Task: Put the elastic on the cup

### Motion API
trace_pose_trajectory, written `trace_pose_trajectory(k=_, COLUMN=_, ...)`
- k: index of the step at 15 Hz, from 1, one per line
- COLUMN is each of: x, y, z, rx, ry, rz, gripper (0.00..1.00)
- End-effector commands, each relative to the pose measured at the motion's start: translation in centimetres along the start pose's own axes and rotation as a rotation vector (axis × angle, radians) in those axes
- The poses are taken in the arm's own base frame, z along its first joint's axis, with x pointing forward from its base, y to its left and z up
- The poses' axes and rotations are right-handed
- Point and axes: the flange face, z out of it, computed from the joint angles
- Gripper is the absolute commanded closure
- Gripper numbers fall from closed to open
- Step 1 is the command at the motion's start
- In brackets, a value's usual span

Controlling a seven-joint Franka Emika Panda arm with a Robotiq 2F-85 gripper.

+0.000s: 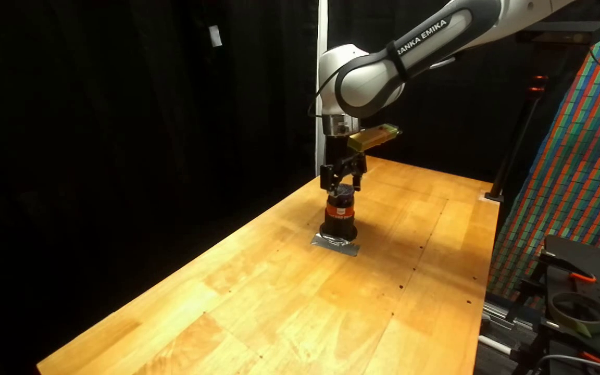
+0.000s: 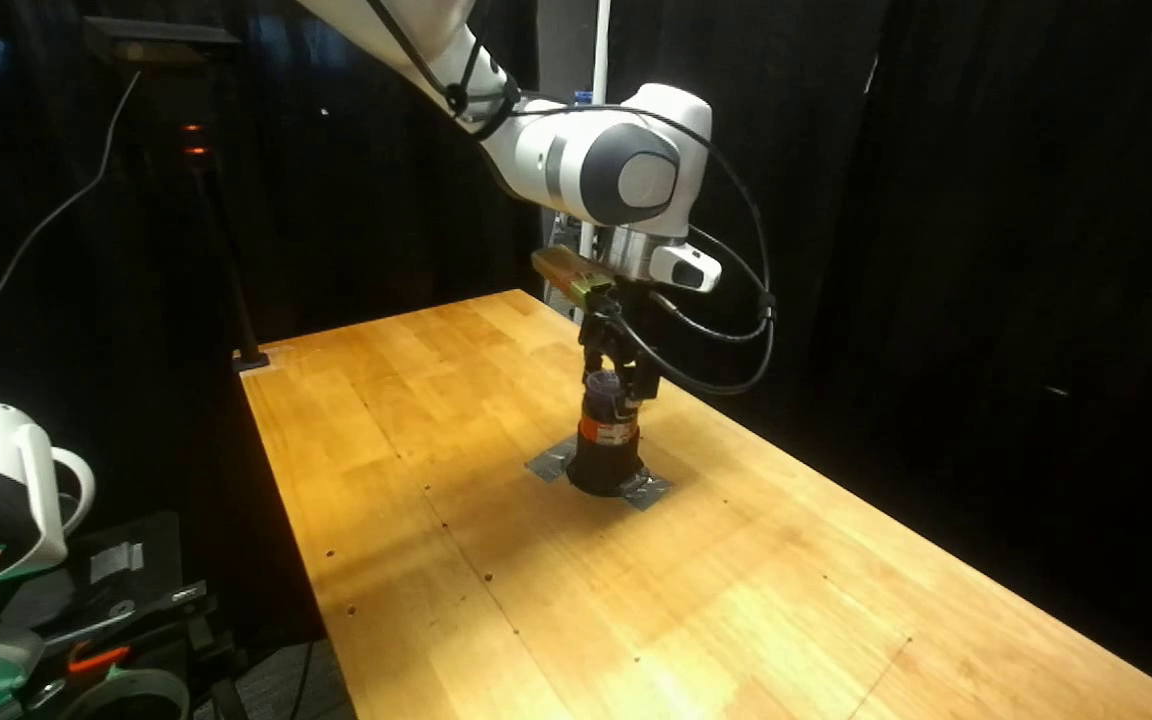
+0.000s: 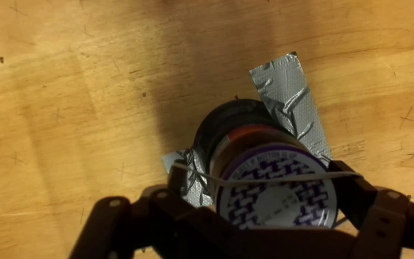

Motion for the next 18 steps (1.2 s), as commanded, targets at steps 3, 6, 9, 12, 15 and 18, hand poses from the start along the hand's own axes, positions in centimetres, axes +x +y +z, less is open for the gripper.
trace_pose_trajectory(k=3, x=-3.8, y=0.7, z=0.9, rx=0.066, ry=0.005, rz=-0.002, gripper=0.0)
trace_pose_trajectory(k=6, x=-4.9, y=0.9, z=2.0, rx=0.086, ry=0.027, rz=0.007, gripper=0.0)
trace_pose_trajectory(k=9, x=-5.9, y=1.3, z=2.8, rx=0.097, ry=0.063, rz=0.023, gripper=0.0)
trace_pose_trajectory(k=12, x=-7.2, y=1.8, z=3.0, rx=0.107, ry=0.103, rz=0.036, gripper=0.25)
trace_pose_trajectory(k=15, x=-9.0, y=2.0, z=2.9, rx=0.113, ry=0.145, rz=0.03, gripper=0.42)
trace_pose_trajectory(k=18, x=-11.3, y=1.7, z=2.5, rx=0.12, ry=0.234, rz=0.006, gripper=0.67)
